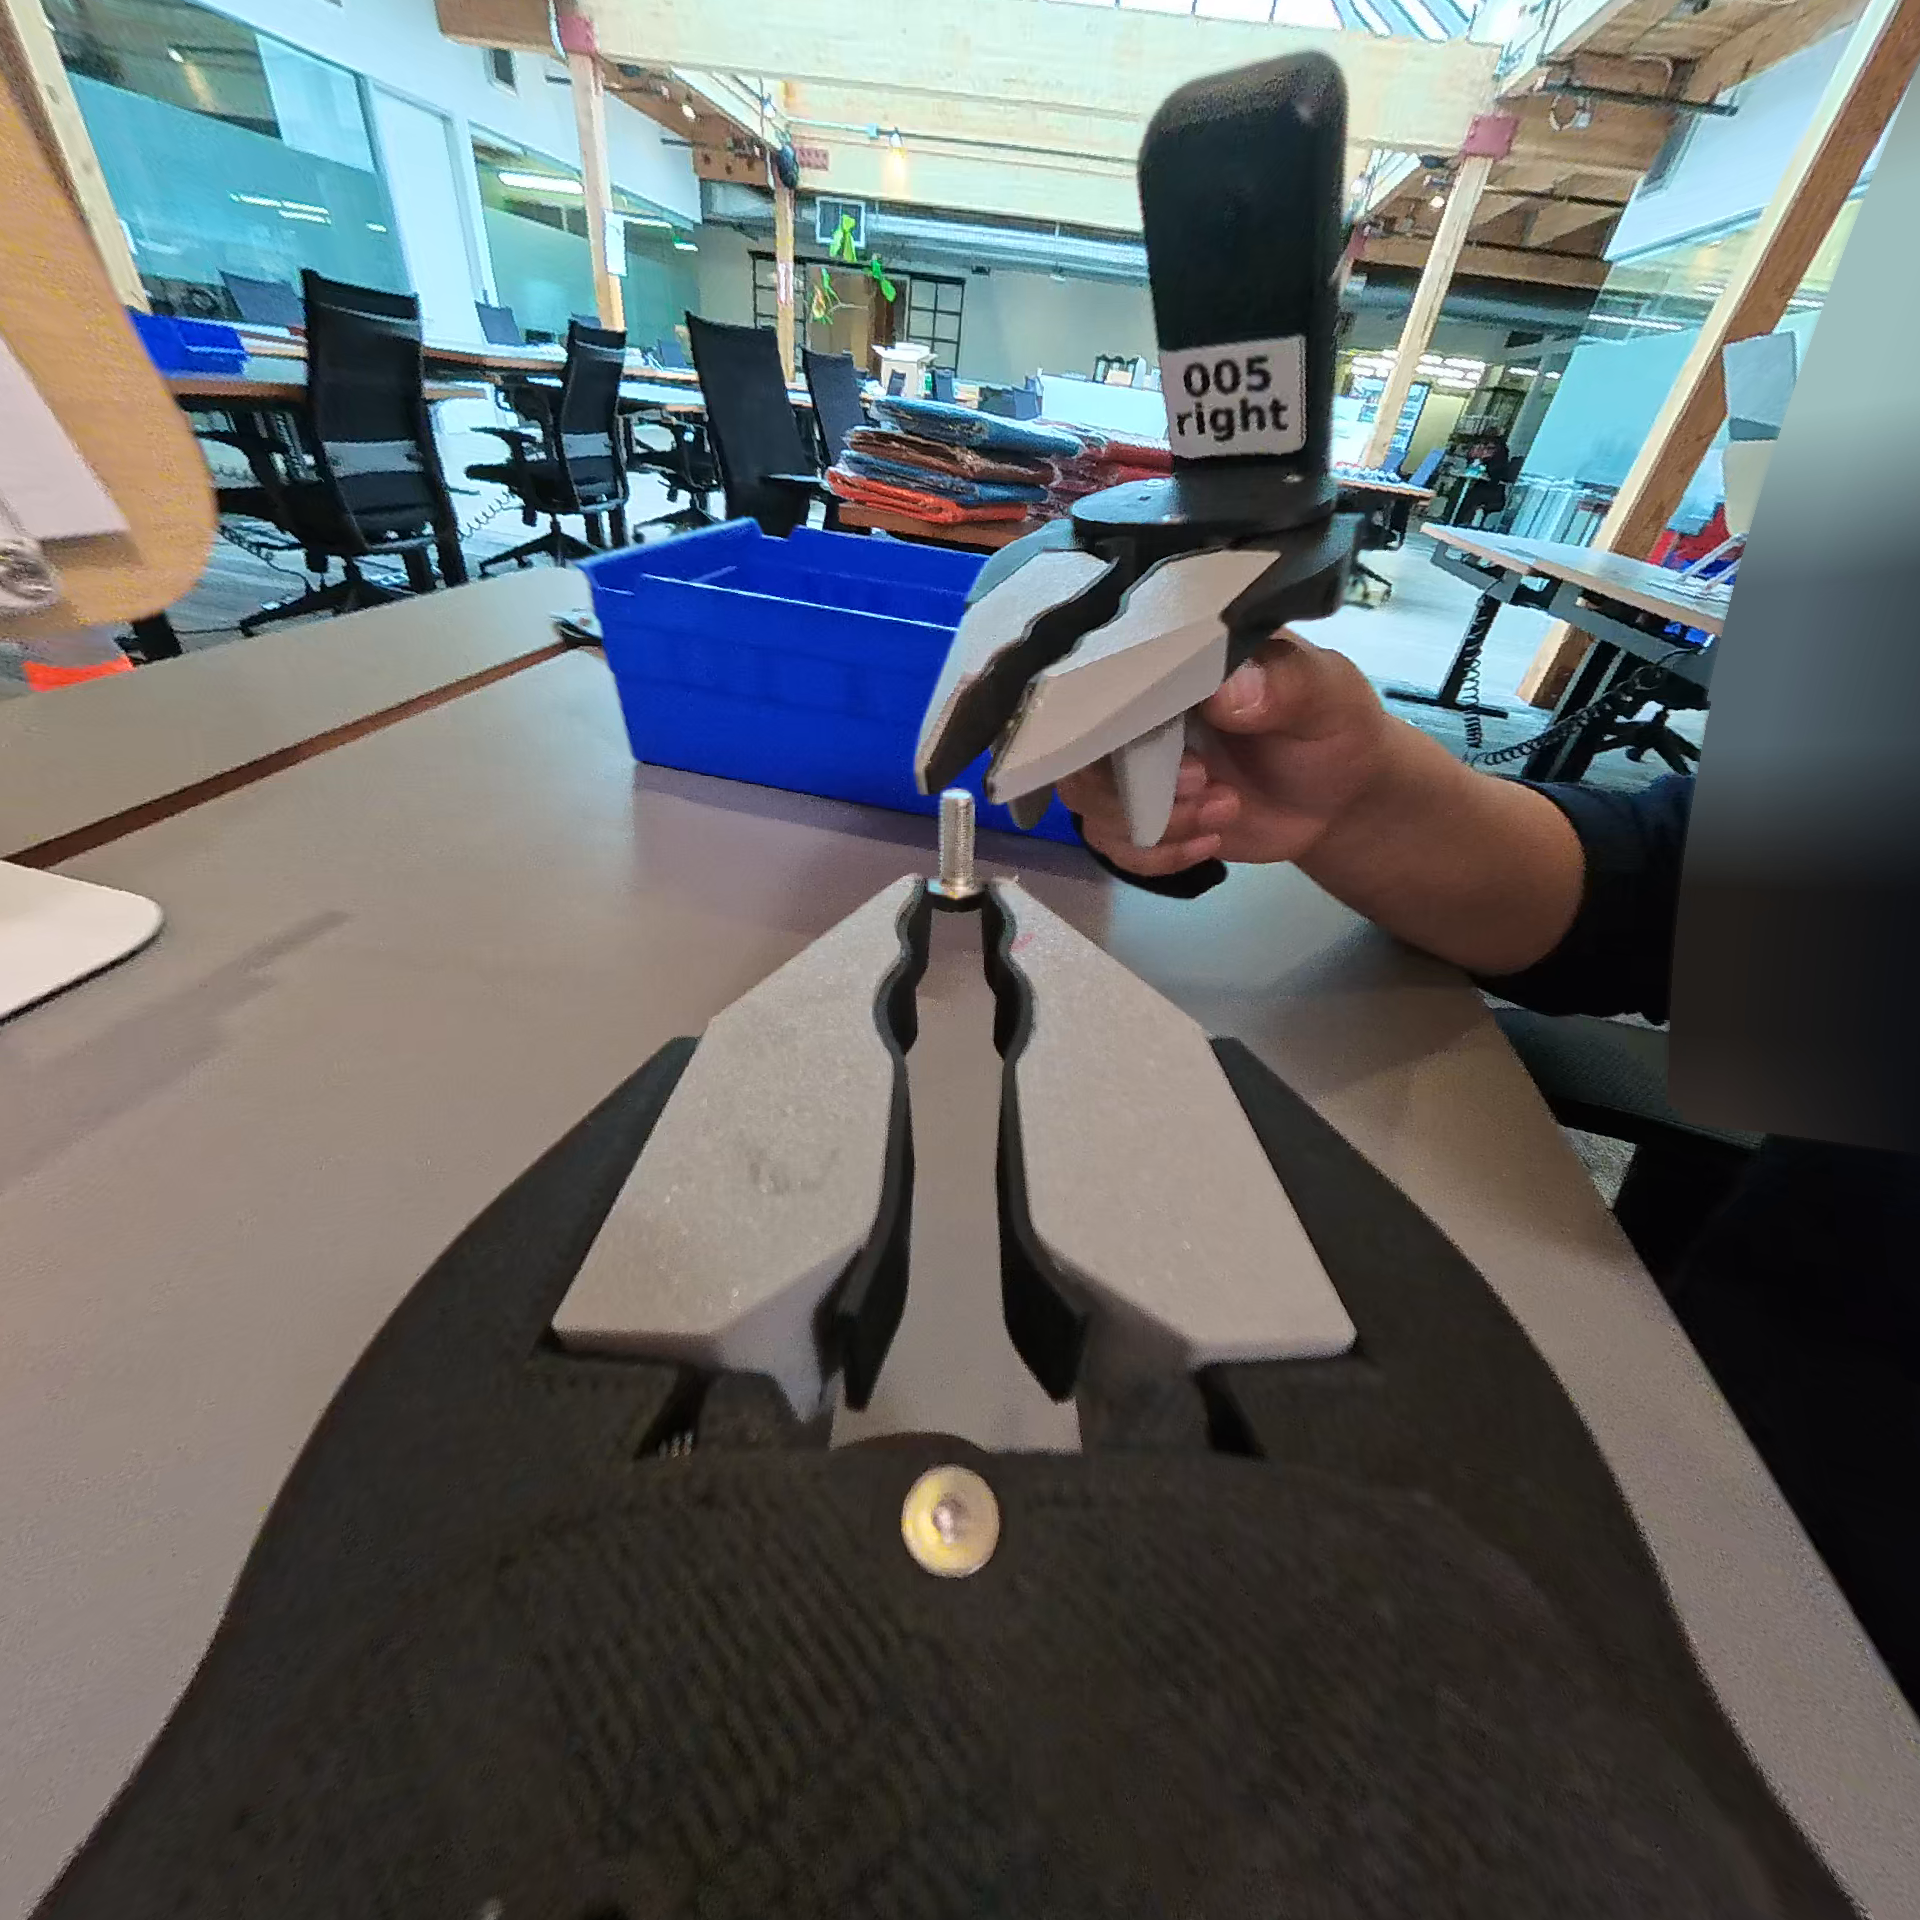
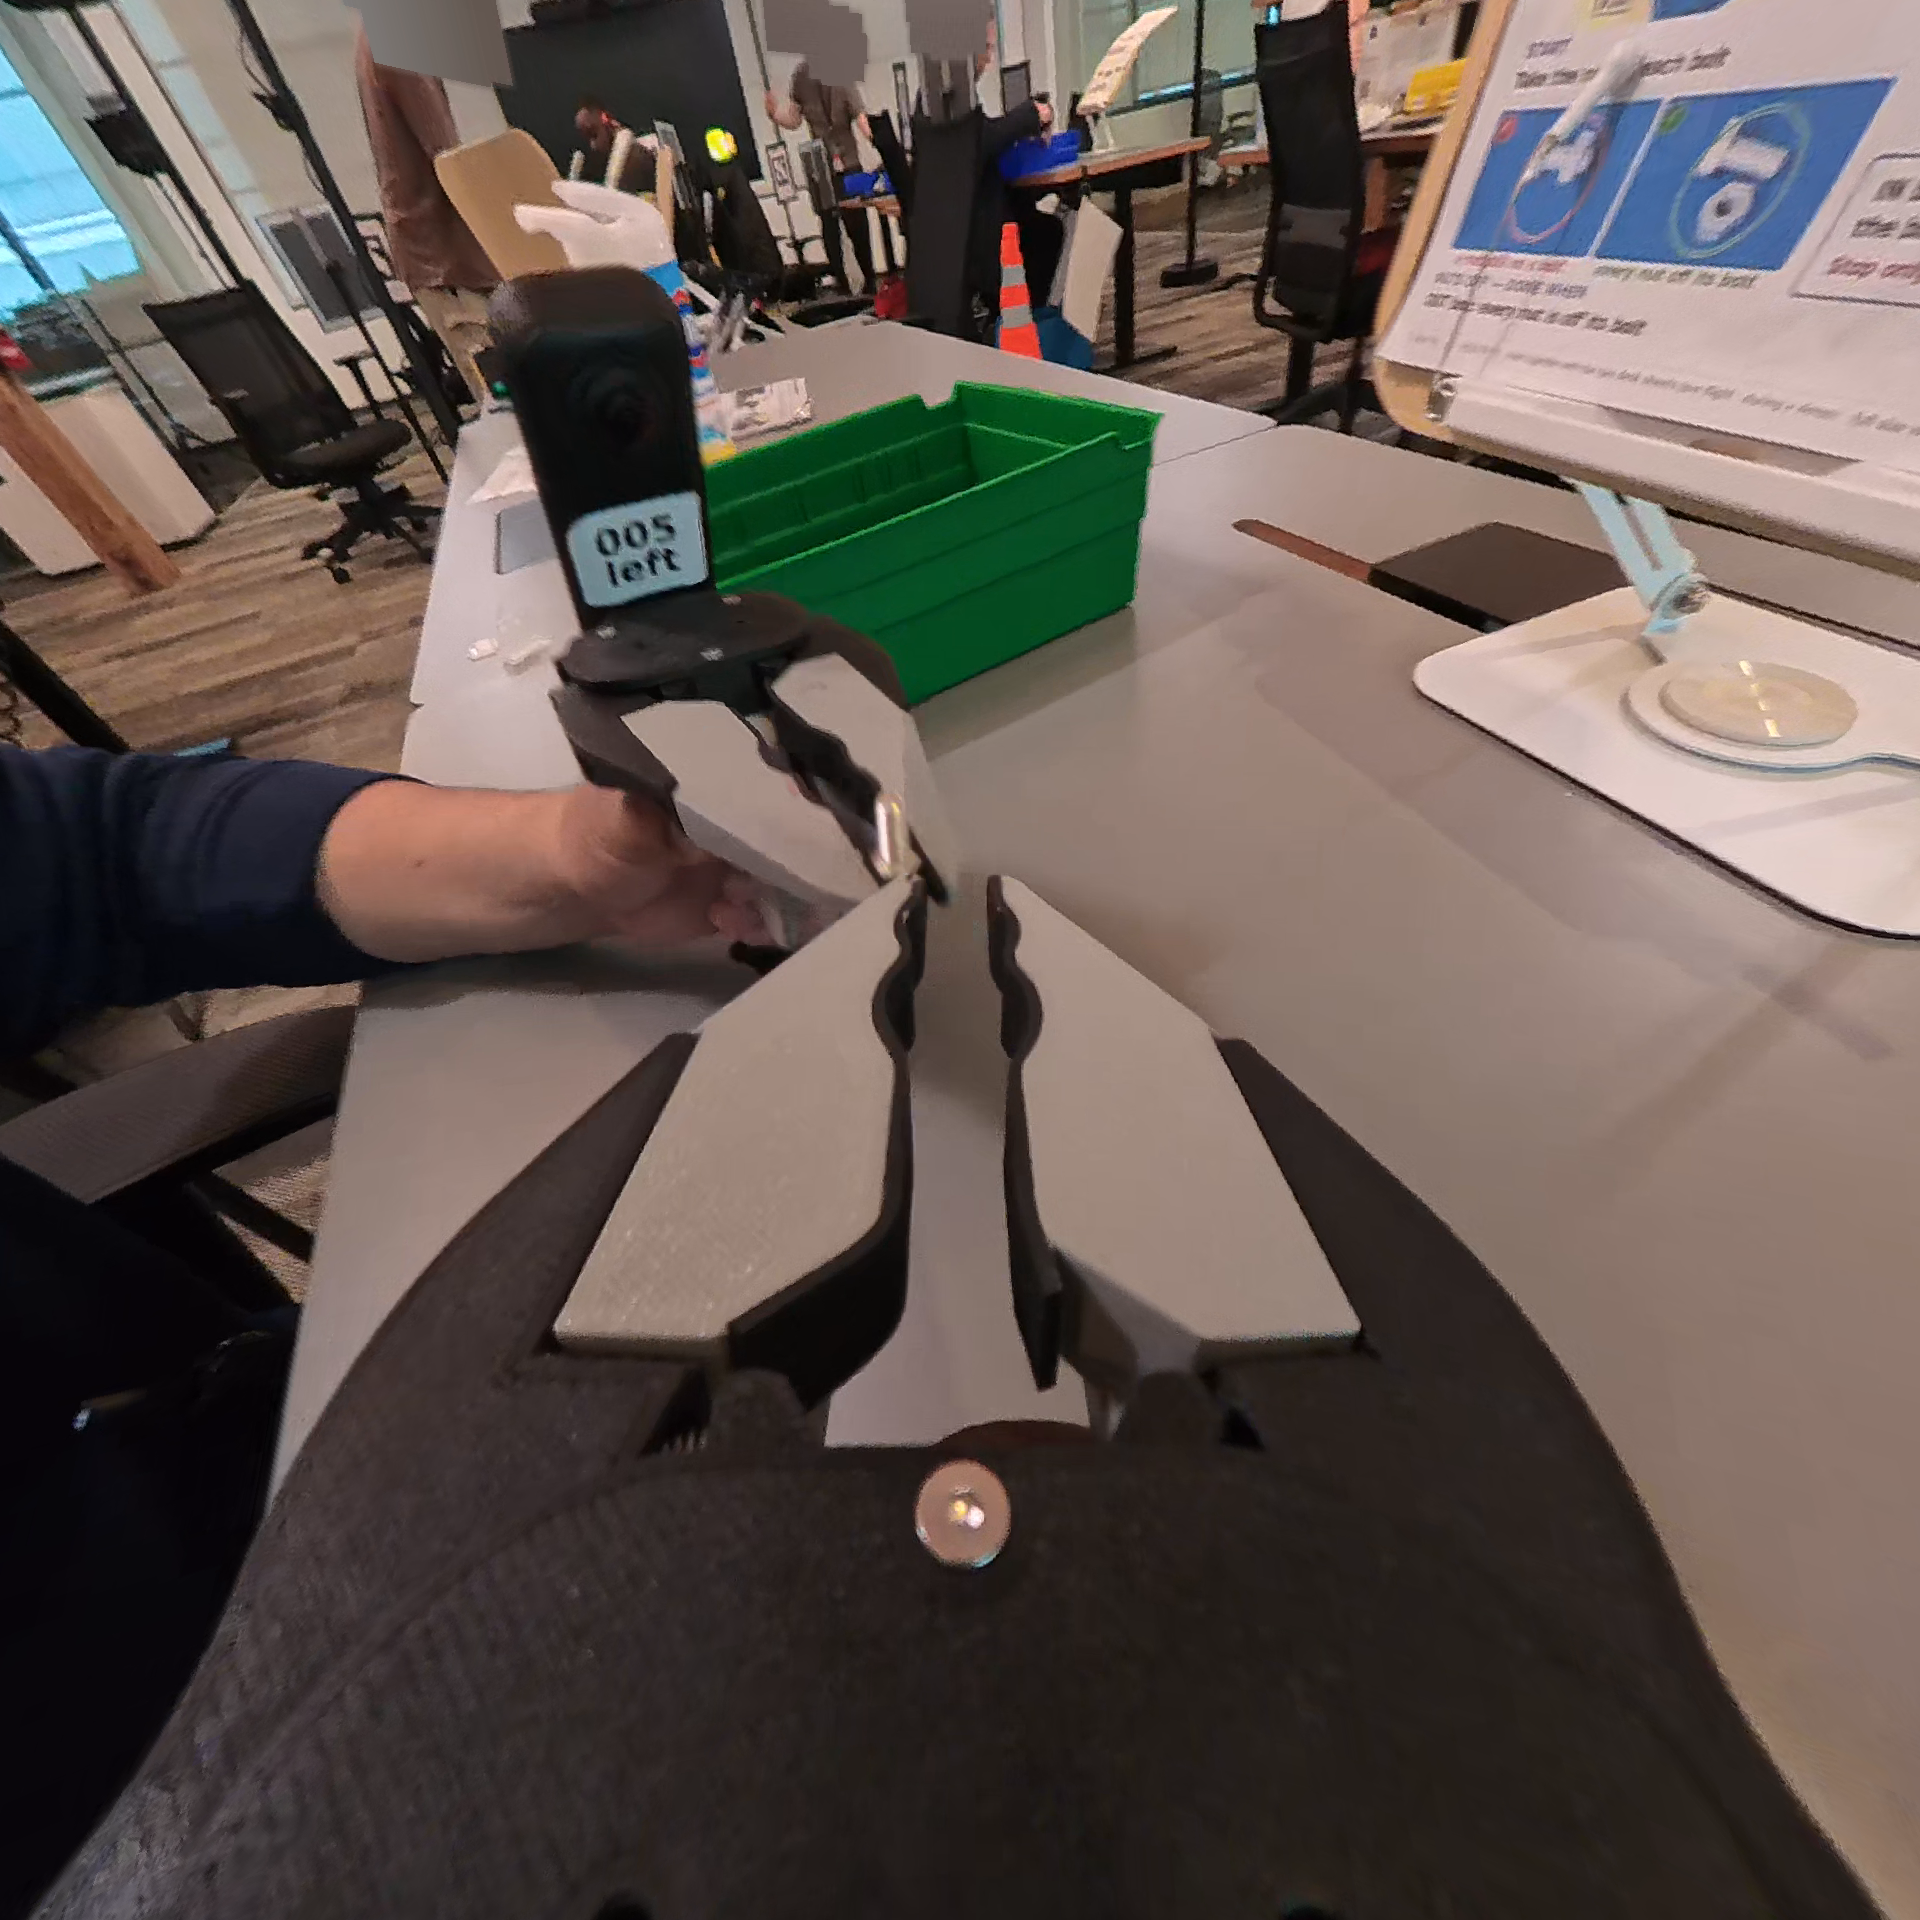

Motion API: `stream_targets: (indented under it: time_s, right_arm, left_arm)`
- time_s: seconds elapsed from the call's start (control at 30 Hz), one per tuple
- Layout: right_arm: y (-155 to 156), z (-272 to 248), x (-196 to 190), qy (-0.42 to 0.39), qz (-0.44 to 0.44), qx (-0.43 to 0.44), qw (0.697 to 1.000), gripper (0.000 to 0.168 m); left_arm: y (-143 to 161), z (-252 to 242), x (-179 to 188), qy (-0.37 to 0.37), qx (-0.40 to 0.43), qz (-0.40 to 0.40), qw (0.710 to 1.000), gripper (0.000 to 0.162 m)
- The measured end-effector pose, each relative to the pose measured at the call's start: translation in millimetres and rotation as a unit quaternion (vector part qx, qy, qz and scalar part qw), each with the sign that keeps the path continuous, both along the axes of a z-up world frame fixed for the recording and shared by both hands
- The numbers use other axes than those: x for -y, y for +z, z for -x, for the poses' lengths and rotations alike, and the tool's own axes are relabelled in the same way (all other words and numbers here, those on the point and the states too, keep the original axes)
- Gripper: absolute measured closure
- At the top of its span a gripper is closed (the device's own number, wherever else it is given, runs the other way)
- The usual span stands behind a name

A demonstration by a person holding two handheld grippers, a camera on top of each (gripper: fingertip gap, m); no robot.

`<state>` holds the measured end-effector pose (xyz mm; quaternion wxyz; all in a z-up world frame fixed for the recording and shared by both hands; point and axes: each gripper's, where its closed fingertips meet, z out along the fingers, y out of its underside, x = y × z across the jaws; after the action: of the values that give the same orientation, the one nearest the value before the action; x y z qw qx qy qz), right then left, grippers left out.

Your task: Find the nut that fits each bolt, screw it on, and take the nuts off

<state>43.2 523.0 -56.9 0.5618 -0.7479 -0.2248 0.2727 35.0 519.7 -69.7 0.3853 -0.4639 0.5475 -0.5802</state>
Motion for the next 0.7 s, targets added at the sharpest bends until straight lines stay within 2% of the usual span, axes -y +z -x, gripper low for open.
stream_targets:
  time_s: [0.07, 0.2, 0.33, 0.53, 0.7]
  right_arm:
    - [-11.9, -10.0, -3.0, -0.009, 0.018, 0.028, 0.999, 0.161]
    - [-62.7, -16.4, -2.0, 0.004, 0.107, 0.112, 0.988, 0.157]
    - [-99.1, -20.4, -1.7, 0.001, 0.147, 0.182, 0.972, 0.164]
    - [-119.7, -8.6, -2.7, 0.010, 0.172, 0.198, 0.965, 0.168]
    - [-117.8, 12.7, 2.3, 0.046, 0.151, 0.207, 0.966, 0.168]
  left_arm:
    - [1.1, 5.3, -9.3, -0.002, 0.004, 0.007, 1.000, 0.155]
    - [-7.8, 9.8, -28.2, 0.006, -0.006, 0.015, 1.000, 0.155]
    - [-13.4, 10.0, -36.8, 0.014, -0.019, 0.025, 0.999, 0.155]
    - [-15.7, 7.6, -36.1, 0.021, -0.028, 0.019, 0.999, 0.155]
    - [-15.7, 6.9, -35.2, 0.021, -0.030, 0.018, 0.999, 0.155]
